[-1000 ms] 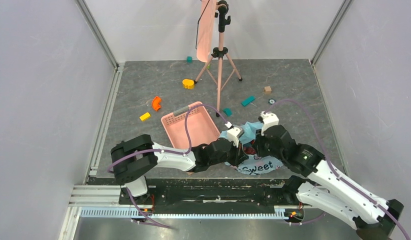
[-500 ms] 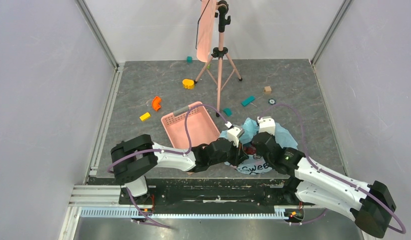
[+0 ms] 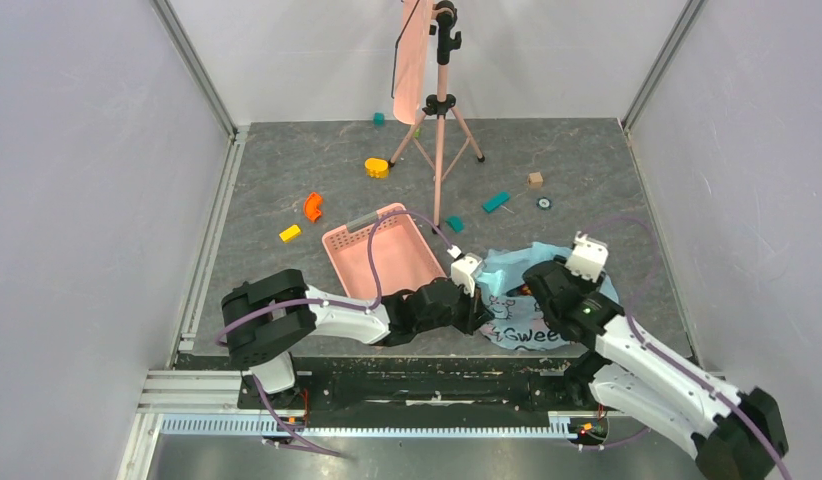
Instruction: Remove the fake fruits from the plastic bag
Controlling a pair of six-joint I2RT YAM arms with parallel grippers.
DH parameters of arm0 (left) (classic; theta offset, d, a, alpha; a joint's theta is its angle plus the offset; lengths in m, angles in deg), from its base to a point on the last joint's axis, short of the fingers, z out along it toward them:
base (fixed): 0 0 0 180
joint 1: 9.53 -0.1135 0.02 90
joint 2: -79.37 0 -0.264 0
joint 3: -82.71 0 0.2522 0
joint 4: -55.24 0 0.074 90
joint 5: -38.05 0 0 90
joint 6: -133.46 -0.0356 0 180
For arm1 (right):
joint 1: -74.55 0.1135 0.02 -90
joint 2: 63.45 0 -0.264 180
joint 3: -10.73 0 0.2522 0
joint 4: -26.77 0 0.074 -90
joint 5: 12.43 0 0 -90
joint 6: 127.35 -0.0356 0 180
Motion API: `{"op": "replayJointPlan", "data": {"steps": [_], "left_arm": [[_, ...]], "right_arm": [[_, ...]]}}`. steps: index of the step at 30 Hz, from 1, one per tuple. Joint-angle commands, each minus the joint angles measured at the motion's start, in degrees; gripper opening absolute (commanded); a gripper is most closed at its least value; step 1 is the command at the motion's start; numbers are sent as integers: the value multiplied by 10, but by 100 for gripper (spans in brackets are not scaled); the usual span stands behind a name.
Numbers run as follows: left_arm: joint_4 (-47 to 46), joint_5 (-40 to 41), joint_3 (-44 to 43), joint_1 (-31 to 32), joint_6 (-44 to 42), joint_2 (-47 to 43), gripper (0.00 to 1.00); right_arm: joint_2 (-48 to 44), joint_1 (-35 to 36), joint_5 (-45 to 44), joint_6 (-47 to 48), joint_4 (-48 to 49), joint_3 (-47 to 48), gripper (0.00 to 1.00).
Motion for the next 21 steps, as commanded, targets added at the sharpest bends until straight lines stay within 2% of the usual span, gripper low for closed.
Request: {"op": "replayJointPlan", "data": {"steps": [1, 5, 10, 17, 21], "left_arm": [[-23, 21, 14, 3, 6, 4, 2], [-30, 23, 23, 4, 11, 7, 2], [-35, 8, 38, 3, 14, -12, 2], [41, -7, 36, 10, -7, -152, 2], [99, 6, 7, 9, -22, -219, 4]], "right_arm": [[-79, -64, 16, 10, -2, -22, 54], [-108, -88, 44, 34, 7, -25, 50], [-116, -87, 113, 89, 66, -41, 36], [-126, -89, 220, 151, 144, -61, 21], [-144, -88, 262, 158, 163, -71, 16]]}}
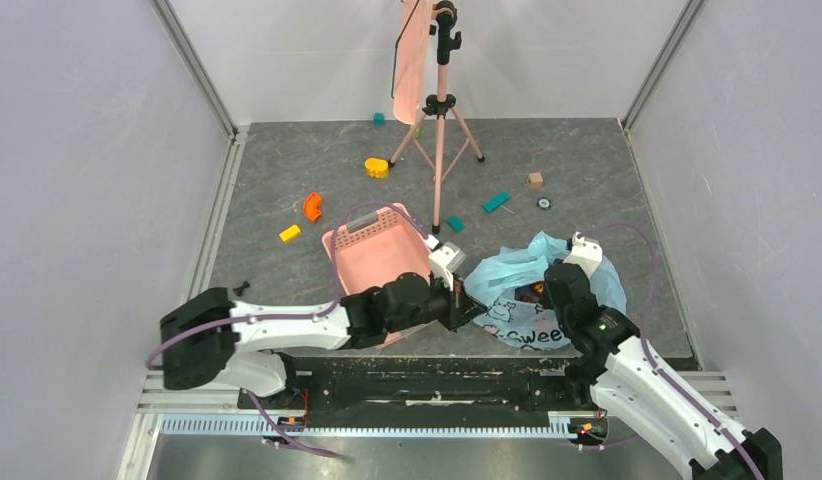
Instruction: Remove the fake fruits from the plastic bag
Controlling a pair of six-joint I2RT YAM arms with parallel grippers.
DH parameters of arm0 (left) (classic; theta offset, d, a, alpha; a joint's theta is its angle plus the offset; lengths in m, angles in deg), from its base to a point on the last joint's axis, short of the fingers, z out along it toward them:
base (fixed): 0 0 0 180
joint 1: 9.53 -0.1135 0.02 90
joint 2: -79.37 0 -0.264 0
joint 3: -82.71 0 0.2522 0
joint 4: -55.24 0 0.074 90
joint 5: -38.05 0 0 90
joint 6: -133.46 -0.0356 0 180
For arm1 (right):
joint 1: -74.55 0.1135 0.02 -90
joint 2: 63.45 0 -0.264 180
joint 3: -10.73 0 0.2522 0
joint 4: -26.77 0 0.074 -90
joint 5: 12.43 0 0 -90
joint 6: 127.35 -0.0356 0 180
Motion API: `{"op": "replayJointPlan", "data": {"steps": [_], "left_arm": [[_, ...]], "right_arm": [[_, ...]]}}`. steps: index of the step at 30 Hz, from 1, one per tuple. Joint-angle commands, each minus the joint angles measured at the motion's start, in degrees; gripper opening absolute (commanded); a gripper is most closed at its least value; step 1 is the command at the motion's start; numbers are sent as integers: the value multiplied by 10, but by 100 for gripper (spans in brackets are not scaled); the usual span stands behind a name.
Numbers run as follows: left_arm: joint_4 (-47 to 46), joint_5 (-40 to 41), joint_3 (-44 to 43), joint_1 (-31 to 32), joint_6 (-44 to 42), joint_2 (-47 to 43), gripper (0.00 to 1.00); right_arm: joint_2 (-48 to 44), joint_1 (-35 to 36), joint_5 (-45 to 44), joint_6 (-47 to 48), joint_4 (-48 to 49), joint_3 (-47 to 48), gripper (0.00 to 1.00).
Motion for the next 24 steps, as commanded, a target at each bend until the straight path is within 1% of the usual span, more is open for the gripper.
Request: {"op": "replayJointPlan", "data": {"steps": [1, 3, 5, 9, 11, 16, 19, 22, 24], "left_arm": [[56, 19, -53, 3, -27, -75, 5], [87, 42, -82, 3, -37, -85, 8], [106, 56, -118, 4, -51, -76, 12], [155, 92, -208, 1, -72, -15, 14], [170, 105, -248, -8, -69, 21, 16], [187, 91, -319, -25, -62, 112, 16], [195, 80, -346, -27, -64, 157, 16], [193, 66, -349, -26, -61, 183, 15], [183, 39, -339, -26, -64, 190, 12]], "right_arm": [[-23, -2, 68, 28, 55, -12, 16], [-34, -2, 76, 30, 53, -13, 16], [-44, -2, 79, 28, 48, -13, 15], [-64, -2, 94, 14, 41, -11, 13], [-73, -2, 105, 8, 38, -12, 13], [-85, -2, 110, -1, 27, -14, 12], [-89, -2, 109, -1, 23, -12, 12], [-91, -2, 106, -1, 15, -6, 12], [-90, -2, 98, -1, 7, -2, 12]]}}
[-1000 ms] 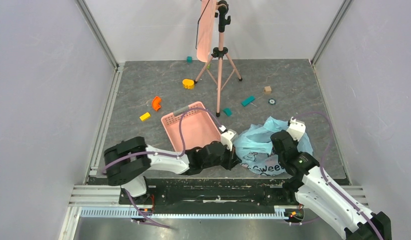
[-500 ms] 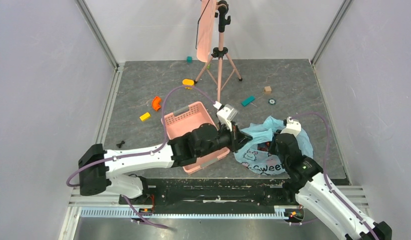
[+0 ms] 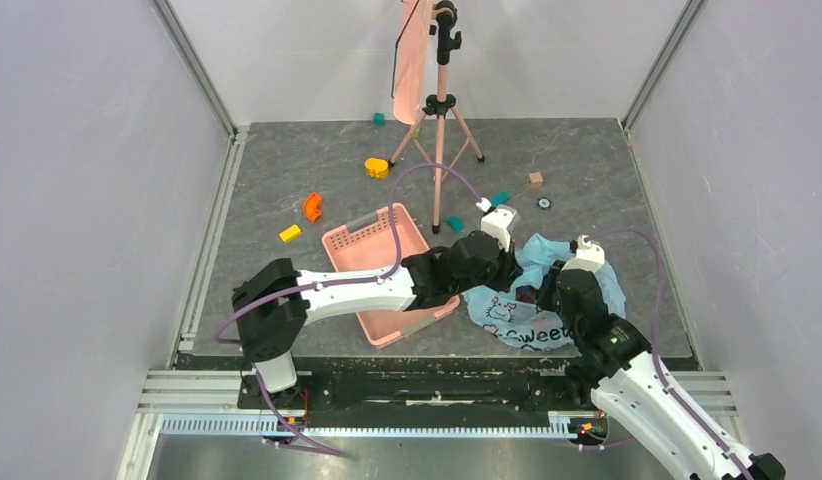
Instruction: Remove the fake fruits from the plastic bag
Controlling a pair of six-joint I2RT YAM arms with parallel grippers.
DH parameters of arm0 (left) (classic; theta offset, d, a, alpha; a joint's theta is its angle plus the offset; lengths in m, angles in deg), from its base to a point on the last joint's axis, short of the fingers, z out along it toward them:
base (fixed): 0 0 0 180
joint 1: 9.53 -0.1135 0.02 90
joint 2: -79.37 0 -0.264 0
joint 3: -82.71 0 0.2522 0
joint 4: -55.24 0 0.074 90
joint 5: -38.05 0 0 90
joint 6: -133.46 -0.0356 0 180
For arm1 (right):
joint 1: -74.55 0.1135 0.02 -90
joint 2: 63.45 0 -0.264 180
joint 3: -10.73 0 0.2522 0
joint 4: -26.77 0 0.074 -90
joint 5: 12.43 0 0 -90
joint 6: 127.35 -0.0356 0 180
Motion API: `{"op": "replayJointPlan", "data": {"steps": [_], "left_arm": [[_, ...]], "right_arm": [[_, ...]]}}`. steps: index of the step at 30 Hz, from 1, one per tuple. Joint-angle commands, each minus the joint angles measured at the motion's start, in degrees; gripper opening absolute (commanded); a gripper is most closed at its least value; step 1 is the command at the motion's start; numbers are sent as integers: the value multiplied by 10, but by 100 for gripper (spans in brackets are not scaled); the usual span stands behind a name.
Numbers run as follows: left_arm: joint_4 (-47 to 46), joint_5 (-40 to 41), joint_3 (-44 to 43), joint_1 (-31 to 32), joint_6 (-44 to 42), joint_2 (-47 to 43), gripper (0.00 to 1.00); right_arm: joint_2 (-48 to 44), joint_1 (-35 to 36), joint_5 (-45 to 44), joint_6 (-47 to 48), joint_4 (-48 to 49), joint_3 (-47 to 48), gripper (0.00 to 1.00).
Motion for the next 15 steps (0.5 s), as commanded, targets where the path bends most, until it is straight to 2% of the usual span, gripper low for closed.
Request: {"op": "replayJointPlan", "data": {"steps": [1, 6, 15], "left_arm": [[-16, -48, -6, 2, -32, 11, 11], [-62, -96, 51, 14, -50, 6, 10], [-96, -93, 120, 17, -48, 41, 6]], "right_arm": [[-4, -1, -11, -4, -16, 10, 12], [12, -1, -20, -9, -19, 11, 12], [19, -1, -35, -5, -16, 17, 12]]}}
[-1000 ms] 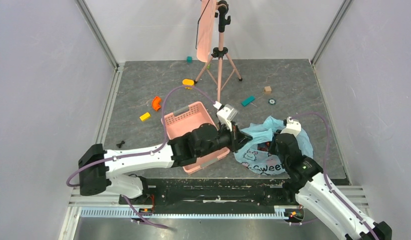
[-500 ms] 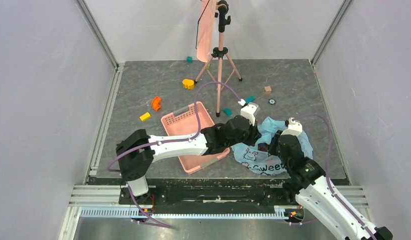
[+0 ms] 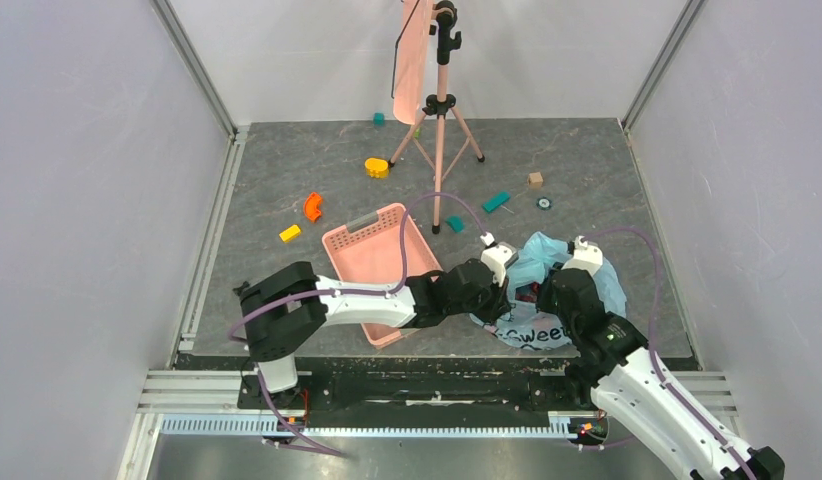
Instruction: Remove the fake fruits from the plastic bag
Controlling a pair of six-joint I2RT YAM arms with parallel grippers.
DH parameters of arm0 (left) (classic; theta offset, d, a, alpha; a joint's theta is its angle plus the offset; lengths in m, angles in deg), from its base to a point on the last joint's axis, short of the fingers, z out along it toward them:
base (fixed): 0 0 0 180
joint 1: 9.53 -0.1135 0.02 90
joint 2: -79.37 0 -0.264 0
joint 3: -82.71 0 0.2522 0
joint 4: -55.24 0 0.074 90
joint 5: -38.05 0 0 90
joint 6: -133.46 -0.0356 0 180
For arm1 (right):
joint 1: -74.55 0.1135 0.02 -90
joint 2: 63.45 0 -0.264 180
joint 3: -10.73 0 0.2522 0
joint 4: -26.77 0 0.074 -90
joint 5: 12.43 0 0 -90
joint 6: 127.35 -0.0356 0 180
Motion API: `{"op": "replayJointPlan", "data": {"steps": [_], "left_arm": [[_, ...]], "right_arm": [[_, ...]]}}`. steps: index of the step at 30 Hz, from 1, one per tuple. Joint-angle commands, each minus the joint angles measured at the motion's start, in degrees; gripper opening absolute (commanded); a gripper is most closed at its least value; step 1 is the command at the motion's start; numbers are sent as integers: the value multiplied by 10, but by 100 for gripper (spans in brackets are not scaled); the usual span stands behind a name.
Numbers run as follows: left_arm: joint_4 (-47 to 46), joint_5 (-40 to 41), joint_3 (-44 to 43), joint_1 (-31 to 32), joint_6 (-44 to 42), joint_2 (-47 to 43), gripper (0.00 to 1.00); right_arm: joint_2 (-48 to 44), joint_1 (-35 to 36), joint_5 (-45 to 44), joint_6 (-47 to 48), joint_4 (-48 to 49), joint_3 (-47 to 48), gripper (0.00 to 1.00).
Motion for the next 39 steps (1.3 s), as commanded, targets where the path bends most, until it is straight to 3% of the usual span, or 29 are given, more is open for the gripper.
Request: {"op": "replayJointPlan", "data": {"steps": [1, 6, 10, 14, 19, 29, 39], "left_arm": [[-47, -5, 25, 0, -21, 15, 5], [-62, 0, 42, 0, -18, 20, 5], [-65, -8, 50, 0, -17, 13, 2], [-79, -5, 67, 0, -16, -48, 3], [-61, 24, 30, 0, -40, -74, 6], [-96, -4, -25, 0, -32, -18, 4], [-139, 13, 20, 0, -39, 43, 2]], "right_arm": [[0, -1, -25, 2, 6, 20, 13], [24, -1, -32, -1, 8, 37, 23], [15, -1, -37, -5, 2, 54, 22], [15, -1, -59, -4, -20, 71, 21], [33, -1, -78, -12, -22, 73, 23], [94, -6, -89, -11, -19, 82, 45], [143, -19, -106, 6, -19, 82, 75]]}}
